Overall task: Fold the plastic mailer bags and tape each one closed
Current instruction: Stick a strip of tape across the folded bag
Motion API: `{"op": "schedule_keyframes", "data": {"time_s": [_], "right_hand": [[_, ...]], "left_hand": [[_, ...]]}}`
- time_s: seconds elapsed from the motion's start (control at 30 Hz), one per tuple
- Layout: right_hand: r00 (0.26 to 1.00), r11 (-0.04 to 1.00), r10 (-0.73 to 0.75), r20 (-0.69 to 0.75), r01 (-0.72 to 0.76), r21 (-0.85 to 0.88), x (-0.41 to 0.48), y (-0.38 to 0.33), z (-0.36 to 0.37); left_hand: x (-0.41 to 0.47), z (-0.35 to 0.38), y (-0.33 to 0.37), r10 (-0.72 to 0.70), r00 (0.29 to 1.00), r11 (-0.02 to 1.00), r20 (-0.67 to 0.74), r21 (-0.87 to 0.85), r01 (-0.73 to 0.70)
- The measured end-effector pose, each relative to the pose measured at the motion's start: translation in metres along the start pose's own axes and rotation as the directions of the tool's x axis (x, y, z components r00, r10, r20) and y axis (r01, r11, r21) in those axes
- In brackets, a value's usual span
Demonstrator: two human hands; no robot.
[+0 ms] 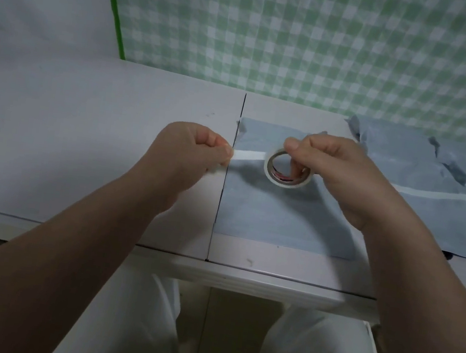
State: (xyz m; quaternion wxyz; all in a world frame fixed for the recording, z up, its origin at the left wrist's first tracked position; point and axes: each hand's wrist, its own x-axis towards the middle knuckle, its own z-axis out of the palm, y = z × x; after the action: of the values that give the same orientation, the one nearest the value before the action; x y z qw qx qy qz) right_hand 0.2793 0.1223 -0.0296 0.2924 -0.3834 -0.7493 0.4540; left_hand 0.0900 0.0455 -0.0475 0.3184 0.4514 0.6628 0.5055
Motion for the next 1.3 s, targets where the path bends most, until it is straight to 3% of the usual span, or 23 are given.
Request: {"op": "schedule_keyframes", "data": {"time_s": [0.27, 0.47, 0.9, 1.3], "right_hand": [[0.992, 0.992, 0.005, -0.128, 0.012, 0.128, 0.0, 0.016, 0.021], [0.992, 0.992, -0.017, -0.129, 0.033, 0.121, 0.006, 0.027, 0.027], [0.992, 0.999, -0.038, -0.123, 0.041, 0.025, 0.007, 0.03, 0.029], [0.992, 0.999, -0.045, -0.121, 0.043, -0.023, 0.007, 0.031, 0.031]], "left_hand": [[0.007, 0.008, -0.015, 0.086, 0.996, 0.971, -0.002, 0.224, -0.083], [0.012, 0.008, -0.022, 0.126, 0.992, 0.912, 0.017, 0.391, -0.122], [0.016, 0.005, -0.026, 0.127, 0.984, 0.858, 0.123, 0.485, -0.171], [0.014, 0.007, -0.027, 0.155, 0.982, 0.819, 0.111, 0.541, -0.19]]}}
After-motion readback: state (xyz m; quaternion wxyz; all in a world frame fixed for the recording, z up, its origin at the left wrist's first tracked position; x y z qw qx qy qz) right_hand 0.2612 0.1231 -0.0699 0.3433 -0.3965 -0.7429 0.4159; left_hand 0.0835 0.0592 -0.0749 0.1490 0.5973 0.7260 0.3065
